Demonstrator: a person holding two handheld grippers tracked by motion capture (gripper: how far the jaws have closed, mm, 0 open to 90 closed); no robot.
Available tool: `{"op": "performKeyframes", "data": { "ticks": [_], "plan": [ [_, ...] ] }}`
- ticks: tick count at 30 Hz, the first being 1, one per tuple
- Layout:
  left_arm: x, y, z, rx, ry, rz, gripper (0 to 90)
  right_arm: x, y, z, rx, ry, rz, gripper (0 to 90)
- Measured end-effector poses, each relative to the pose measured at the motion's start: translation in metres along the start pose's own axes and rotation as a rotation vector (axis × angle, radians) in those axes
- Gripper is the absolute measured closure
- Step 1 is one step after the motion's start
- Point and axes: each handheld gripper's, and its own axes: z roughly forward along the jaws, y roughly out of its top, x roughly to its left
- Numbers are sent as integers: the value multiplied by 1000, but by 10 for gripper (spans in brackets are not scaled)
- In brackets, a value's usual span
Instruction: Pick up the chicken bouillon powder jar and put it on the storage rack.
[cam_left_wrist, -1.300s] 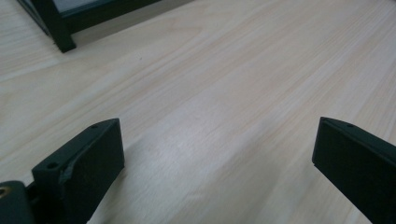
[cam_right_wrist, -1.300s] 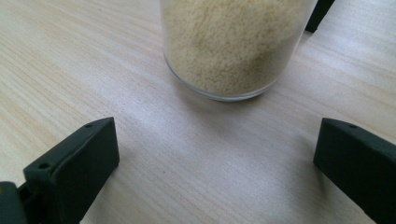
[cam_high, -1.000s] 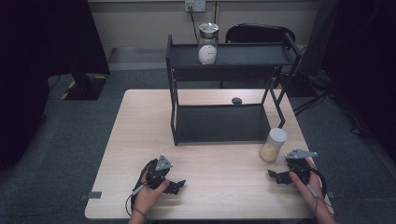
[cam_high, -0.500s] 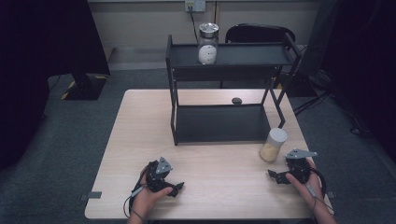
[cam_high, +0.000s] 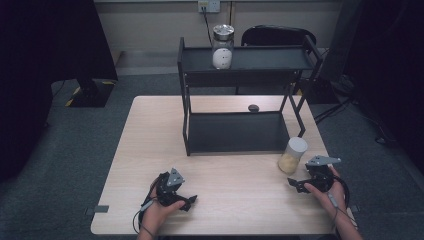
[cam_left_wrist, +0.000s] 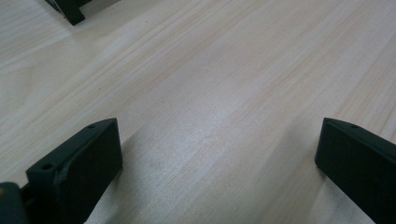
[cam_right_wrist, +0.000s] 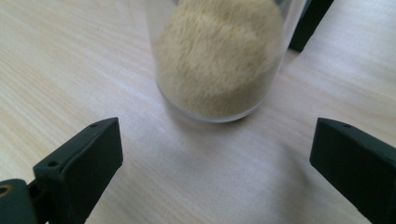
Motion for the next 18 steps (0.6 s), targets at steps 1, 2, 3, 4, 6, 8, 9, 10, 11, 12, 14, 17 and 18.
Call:
{"op": "performKeyframes", "data": {
  "ticks": [1, 2, 3, 4, 6, 8, 9, 10, 11, 12, 14, 17, 18],
  "plan": [
    [0, 0, 0, 0, 0, 0, 0, -1, 1, -1, -4, 0, 9, 17],
    [0, 0, 0, 0, 0, -1, 0, -2, 2, -2, -11, 3, 12, 17],
    [0, 0, 0, 0, 1, -1, 0, -2, 3, -3, -14, 4, 11, 17],
    [0, 0, 0, 0, 1, -2, 0, -2, 5, -4, -19, 0, 10, 15],
    [-1, 0, 0, 0, 2, -2, 0, -3, 9, -5, -19, -1, 12, 17],
    [-1, 0, 0, -1, 3, -3, 0, -3, 11, -6, -30, 1, 9, 16],
    [-1, 0, 0, -1, 4, -5, 0, -3, 13, -7, -36, 3, 10, 16],
    [-1, 0, 0, -1, 5, -5, 0, -3, 14, -7, -43, 4, 9, 15],
    [-1, 0, 0, -1, 5, -5, 0, -3, 15, -8, -47, 2, 9, 15],
    [-1, 0, 0, -1, 5, -5, 0, -3, 17, -8, -50, 2, 10, 14],
    [-1, 0, 0, -1, 5, -5, 0, -4, 20, -8, -60, 7, 10, 15],
    [-2, 0, 0, 0, 6, -6, 0, -6, 21, -8, -81, 11, 20, 14],
    [-2, 0, 0, -1, 6, -6, 0, -7, 21, -7, -89, 15, 25, 14]
  ]
}}
